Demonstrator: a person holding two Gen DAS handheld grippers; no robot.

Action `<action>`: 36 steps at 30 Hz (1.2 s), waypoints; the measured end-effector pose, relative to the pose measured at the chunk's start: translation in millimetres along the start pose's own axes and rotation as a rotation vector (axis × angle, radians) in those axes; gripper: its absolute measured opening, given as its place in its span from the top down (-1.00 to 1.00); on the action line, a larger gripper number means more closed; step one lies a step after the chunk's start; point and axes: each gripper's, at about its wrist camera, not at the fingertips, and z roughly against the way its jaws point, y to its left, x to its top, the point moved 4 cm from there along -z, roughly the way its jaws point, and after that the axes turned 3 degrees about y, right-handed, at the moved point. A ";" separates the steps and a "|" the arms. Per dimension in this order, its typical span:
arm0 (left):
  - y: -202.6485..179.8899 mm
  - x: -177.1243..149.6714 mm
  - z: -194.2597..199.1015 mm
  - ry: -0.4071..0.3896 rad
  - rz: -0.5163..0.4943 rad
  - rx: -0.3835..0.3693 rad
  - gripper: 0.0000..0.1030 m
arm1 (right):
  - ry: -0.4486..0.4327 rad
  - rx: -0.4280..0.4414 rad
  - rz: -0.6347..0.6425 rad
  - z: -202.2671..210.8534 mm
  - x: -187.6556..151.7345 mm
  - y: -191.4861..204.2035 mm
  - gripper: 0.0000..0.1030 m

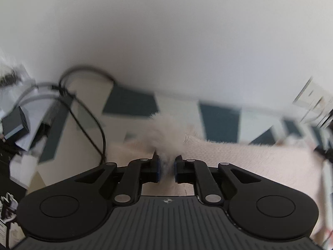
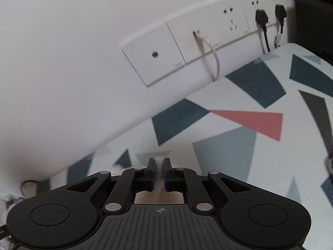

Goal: Fold clothes

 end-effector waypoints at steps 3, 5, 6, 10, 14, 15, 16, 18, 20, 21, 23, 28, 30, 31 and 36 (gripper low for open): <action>-1.0 -14.5 -22.6 0.039 -0.043 0.095 0.04 | 0.020 -0.049 0.043 -22.2 -8.1 -0.5 0.81; 2.2 -14.2 -13.8 0.011 -0.046 0.140 -0.40 | 0.015 -0.055 0.054 -20.2 -11.1 -1.9 0.45; 4.6 -13.2 -7.4 0.012 -0.042 0.127 -0.40 | 0.005 -0.049 0.045 -13.4 -11.4 -3.4 0.16; 17.9 -16.3 28.5 -0.021 -0.058 0.068 -0.40 | -0.049 -0.014 0.045 27.9 -14.9 -13.4 0.08; 39.0 -28.1 69.3 -0.062 -0.065 0.063 -0.40 | -0.117 -0.023 -0.001 81.2 -25.4 -35.6 0.05; 47.5 -29.3 79.9 -0.074 -0.055 0.065 -0.40 | -0.135 -0.028 -0.019 96.3 -29.8 -42.5 0.05; 55.5 -33.0 88.0 -0.081 -0.045 0.065 -0.40 | -0.154 -0.033 -0.036 111.4 -34.2 -49.5 0.05; 68.5 -39.7 103.5 -0.084 -0.027 0.057 -0.40 | -0.184 -0.042 -0.069 142.0 -45.1 -64.1 0.05; 75.3 -49.9 109.7 -0.059 -0.018 0.024 -0.40 | -0.208 -0.051 -0.099 172.4 -57.1 -78.1 0.02; 76.6 -56.2 111.4 -0.045 -0.020 0.007 -0.40 | -0.216 -0.056 -0.109 187.0 -64.0 -83.7 0.01; 71.6 -74.4 112.6 -0.022 -0.056 -0.004 -0.40 | -0.229 -0.080 -0.121 213.3 -80.3 -94.9 -0.01; 53.0 -124.1 126.9 0.030 -0.148 -0.038 -0.40 | -0.243 -0.124 -0.156 266.1 -120.0 -125.2 -0.08; 49.6 -140.6 137.4 0.038 -0.170 -0.035 -0.40 | -0.228 -0.127 -0.158 279.6 -134.7 -134.2 -0.10; 50.1 -147.6 144.1 0.034 -0.179 -0.024 -0.40 | -0.218 -0.130 -0.149 284.4 -142.3 -137.4 -0.11; 66.6 -187.7 187.4 0.007 -0.173 0.035 -0.40 | -0.138 -0.134 -0.049 282.9 -183.6 -141.9 -0.15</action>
